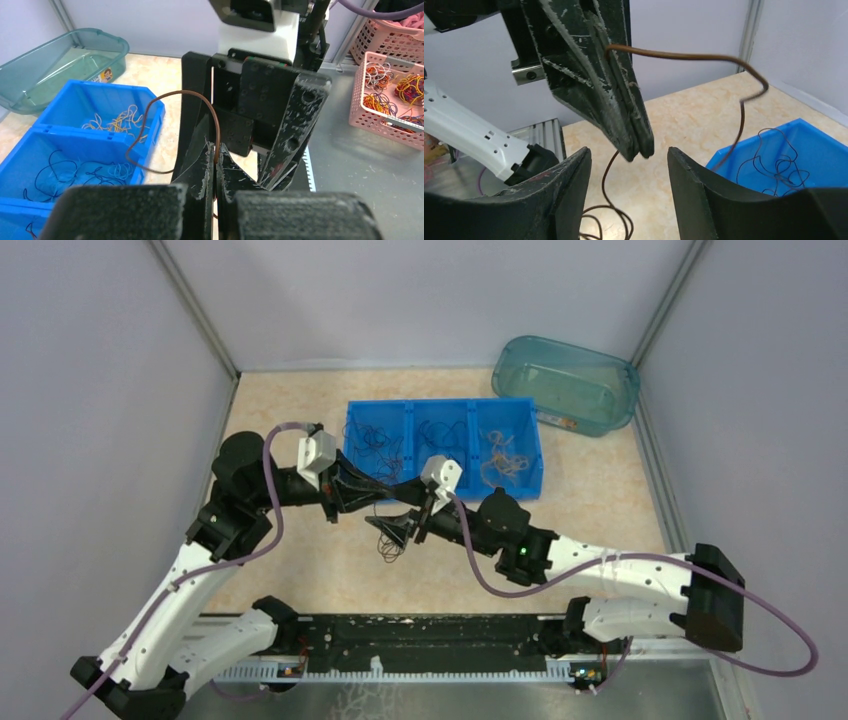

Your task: Untangle the cables

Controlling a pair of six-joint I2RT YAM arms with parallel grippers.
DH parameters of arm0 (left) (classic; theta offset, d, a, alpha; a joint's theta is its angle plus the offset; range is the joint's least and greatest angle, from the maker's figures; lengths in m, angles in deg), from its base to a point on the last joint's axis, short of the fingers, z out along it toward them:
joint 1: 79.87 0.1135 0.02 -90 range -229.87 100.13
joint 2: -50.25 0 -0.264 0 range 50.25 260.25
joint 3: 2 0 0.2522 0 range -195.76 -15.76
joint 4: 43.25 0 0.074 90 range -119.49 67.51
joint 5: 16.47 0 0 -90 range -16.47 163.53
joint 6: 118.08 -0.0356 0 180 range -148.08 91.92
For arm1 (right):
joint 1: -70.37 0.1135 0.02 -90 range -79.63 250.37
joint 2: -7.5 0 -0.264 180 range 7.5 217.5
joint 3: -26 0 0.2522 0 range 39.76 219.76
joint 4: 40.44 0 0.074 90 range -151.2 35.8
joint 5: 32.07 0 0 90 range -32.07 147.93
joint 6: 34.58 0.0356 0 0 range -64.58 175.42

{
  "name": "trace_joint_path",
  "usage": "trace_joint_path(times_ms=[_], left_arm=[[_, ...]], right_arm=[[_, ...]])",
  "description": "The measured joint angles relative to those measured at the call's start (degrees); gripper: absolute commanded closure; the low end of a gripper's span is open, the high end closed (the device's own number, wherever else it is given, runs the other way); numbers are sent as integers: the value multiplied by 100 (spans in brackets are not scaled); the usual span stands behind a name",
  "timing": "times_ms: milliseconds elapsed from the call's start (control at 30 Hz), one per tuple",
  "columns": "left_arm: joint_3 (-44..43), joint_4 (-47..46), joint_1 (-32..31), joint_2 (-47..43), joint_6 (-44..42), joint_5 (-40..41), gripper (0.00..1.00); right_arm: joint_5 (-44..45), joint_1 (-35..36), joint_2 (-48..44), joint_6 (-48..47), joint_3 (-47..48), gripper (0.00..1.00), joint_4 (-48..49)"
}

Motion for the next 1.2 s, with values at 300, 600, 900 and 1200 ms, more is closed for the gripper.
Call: trace_joint_path(times_ms=[300, 600, 900, 1200], left_arm=[[-793, 120, 0, 245, 96, -208, 99], [-1526, 181, 0, 343, 79, -249, 99], [-1895, 328, -15, 428, -452, 315, 100], [-1775, 645, 55, 1392, -1290, 2531, 100]], right_arm=[[-203, -68, 553, 61, -267, 60, 730], [9, -70, 337, 599, -1663, 67, 1187], [444, -70, -136, 1097, -2632, 33, 1462], [1775, -72, -839, 1099, -2717, 1, 708]])
